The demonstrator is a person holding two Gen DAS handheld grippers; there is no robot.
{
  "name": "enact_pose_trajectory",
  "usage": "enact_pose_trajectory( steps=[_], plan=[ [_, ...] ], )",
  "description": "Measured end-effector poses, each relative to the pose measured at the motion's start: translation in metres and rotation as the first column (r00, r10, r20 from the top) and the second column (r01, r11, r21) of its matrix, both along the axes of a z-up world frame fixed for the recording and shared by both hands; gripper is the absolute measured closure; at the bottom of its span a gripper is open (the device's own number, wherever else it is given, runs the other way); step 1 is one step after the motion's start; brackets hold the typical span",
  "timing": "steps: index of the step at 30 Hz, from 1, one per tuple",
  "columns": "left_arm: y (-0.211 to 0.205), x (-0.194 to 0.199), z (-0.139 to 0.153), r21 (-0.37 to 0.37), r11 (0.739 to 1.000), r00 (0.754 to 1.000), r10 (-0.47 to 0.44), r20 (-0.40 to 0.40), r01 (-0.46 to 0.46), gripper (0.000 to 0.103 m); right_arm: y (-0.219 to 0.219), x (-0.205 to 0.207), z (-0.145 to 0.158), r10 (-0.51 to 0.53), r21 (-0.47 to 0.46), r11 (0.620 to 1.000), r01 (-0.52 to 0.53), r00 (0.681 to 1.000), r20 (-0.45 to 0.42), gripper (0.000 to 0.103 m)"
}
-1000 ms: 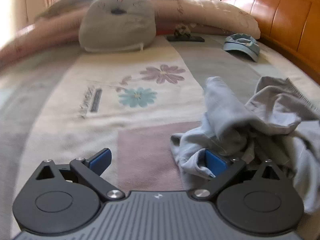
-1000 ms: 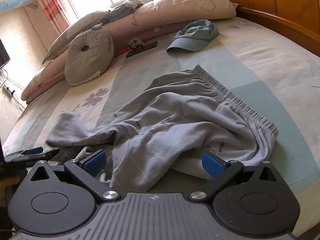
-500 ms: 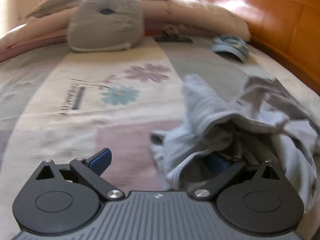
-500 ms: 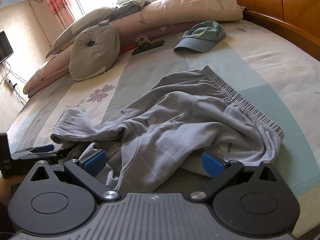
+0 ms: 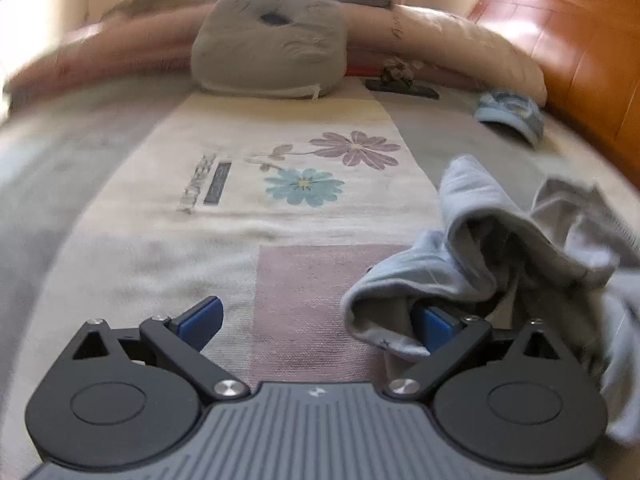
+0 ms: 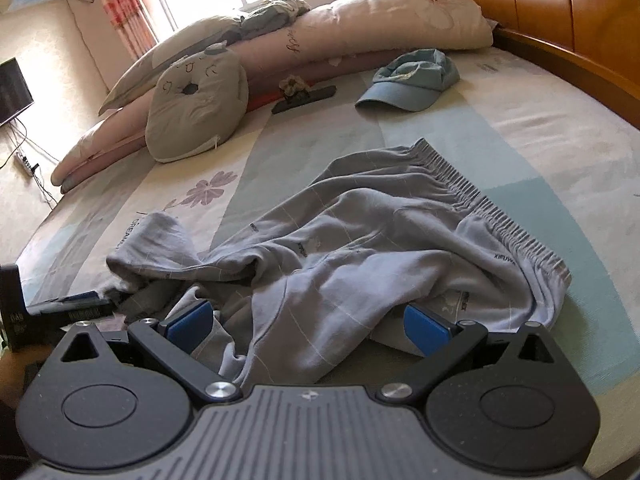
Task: Fold clothes
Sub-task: 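Grasp a pant leg with the left tool and pull it outward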
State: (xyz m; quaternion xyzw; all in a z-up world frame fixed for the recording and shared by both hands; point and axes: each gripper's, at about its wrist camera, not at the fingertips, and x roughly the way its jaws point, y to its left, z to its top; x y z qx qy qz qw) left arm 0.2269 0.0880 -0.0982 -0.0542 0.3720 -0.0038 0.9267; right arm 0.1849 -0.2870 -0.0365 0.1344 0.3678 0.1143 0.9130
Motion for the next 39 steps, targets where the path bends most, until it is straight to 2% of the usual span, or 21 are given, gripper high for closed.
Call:
enact_pose_trajectory(
  steps=[2,4,6,10,12,14,19,26,33,39],
  plan=[
    [0.006,0.000,0.001,-0.034,0.999,1.000,0.023,0.006,-0.022,0.004,-0.001,0.000,0.000,-0.005,0.001,1.000,0.005,1.000,-0.002,0.000],
    [0.004,-0.001,0.001,-0.008,0.999,0.999,0.044,0.029,-0.044,0.004,-0.003,0.000,-0.001,-0.011,0.006,1.000,0.011,1.000,-0.005,0.000],
    [0.004,0.005,-0.005,-0.017,0.999,0.999,0.045,0.005,-0.045,0.004,-0.002,0.000,-0.004,-0.011,0.019,1.000,0.011,1.000,-0.013,0.000],
    [-0.001,0.009,-0.010,0.040,0.999,0.999,0.036,0.001,-0.036,0.002,0.005,-0.001,-0.004,0.011,0.005,1.000,-0.011,1.000,-0.013,0.000],
    [0.004,0.008,-0.007,0.063,0.994,0.996,0.091,0.015,-0.092,0.003,0.006,-0.002,-0.003,0.013,-0.009,1.000,-0.013,1.000,-0.006,0.000],
    [0.012,0.010,-0.007,0.118,0.981,0.988,0.155,0.021,-0.156,0.003,0.007,-0.003,-0.003,0.011,-0.020,1.000,-0.011,1.000,-0.001,0.000],
    [0.035,0.016,-0.007,0.222,0.948,0.973,0.228,0.028,-0.228,0.004,0.004,-0.003,-0.003,0.002,-0.024,1.000,-0.002,1.000,0.002,0.000],
    [0.056,0.044,-0.003,0.313,0.924,0.973,0.230,0.011,-0.222,0.004,0.005,-0.001,-0.007,-0.005,-0.024,1.000,0.004,1.000,-0.012,0.000],
    [0.075,0.073,0.005,0.424,0.874,0.967,0.254,0.018,-0.238,0.004,0.001,-0.001,-0.008,-0.017,-0.051,0.999,0.017,1.000,-0.010,0.000],
    [0.094,0.081,0.019,0.470,0.837,0.954,0.297,0.043,-0.282,0.007,-0.005,0.001,-0.012,-0.034,-0.044,0.998,0.033,0.999,-0.026,0.000]
  ],
)
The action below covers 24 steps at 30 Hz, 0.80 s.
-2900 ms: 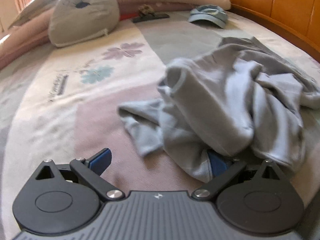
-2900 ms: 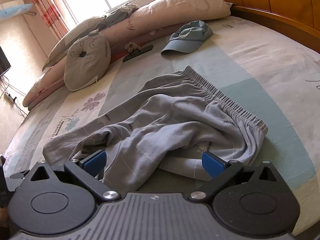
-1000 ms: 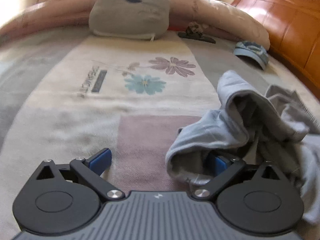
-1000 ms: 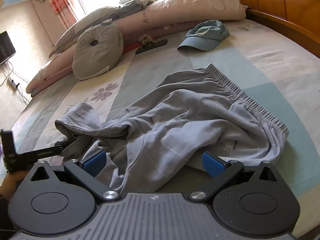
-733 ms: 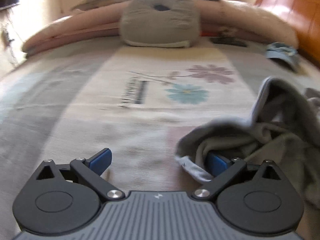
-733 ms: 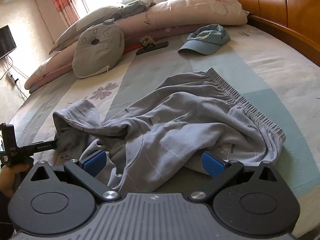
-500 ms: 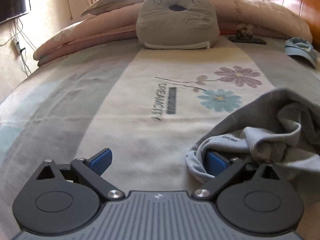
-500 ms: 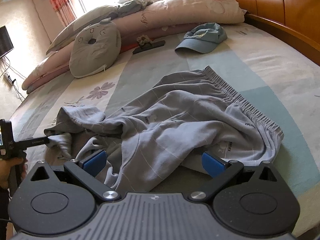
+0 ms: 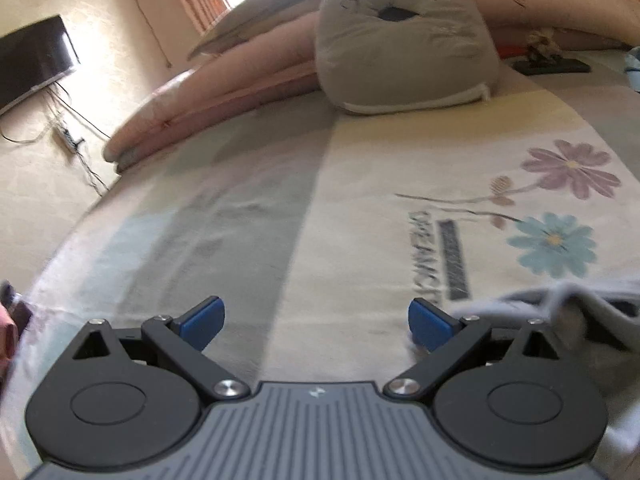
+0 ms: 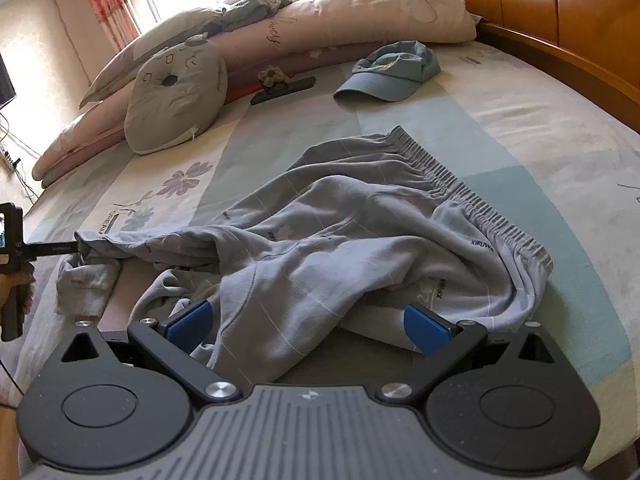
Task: Fold clothes
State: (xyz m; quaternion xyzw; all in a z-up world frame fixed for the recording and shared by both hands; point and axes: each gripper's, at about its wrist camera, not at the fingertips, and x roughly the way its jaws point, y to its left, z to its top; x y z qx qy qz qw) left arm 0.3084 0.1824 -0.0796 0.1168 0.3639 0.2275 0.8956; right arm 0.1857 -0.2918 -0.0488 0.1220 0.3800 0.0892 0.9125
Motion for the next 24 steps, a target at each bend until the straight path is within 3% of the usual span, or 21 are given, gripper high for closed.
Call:
enact_pose_trajectory(
  steps=[2,4,11,16,19,21,24],
  plan=[
    [0.004,-0.003,0.008,-0.043,0.999,1.000,-0.016,0.001,0.016,0.007,0.002,0.000,0.000,0.004,0.000,1.000,-0.004,1.000,0.001,0.000],
    [0.004,-0.010,0.016,-0.147,0.986,0.997,-0.075,0.000,0.074,0.007,0.005,0.001,0.000,0.013,0.002,1.000,-0.013,1.000,0.001,0.000],
    [-0.029,-0.053,0.031,-0.386,0.891,0.970,-0.236,0.051,0.237,0.004,0.019,0.001,0.001,0.051,0.010,0.999,-0.051,0.999,0.004,0.000],
    [-0.048,-0.065,0.016,-0.442,0.868,0.970,-0.242,0.021,0.227,0.004,0.022,-0.003,0.002,0.063,0.015,0.998,-0.064,0.998,0.008,0.000],
    [-0.050,-0.061,0.006,-0.507,0.840,0.976,-0.216,0.015,0.194,0.004,0.021,-0.005,0.001,0.057,0.025,0.998,-0.057,0.998,0.003,0.000],
    [-0.055,-0.055,-0.001,-0.506,0.841,0.976,-0.216,0.010,0.192,0.004,0.022,-0.007,0.001,0.056,0.028,0.998,-0.056,0.998,0.002,0.000],
    [-0.060,-0.042,-0.012,-0.449,0.881,0.980,-0.191,-0.053,0.148,0.004,0.022,-0.010,0.001,0.056,0.025,0.998,-0.056,0.998,0.004,0.000]
  ],
)
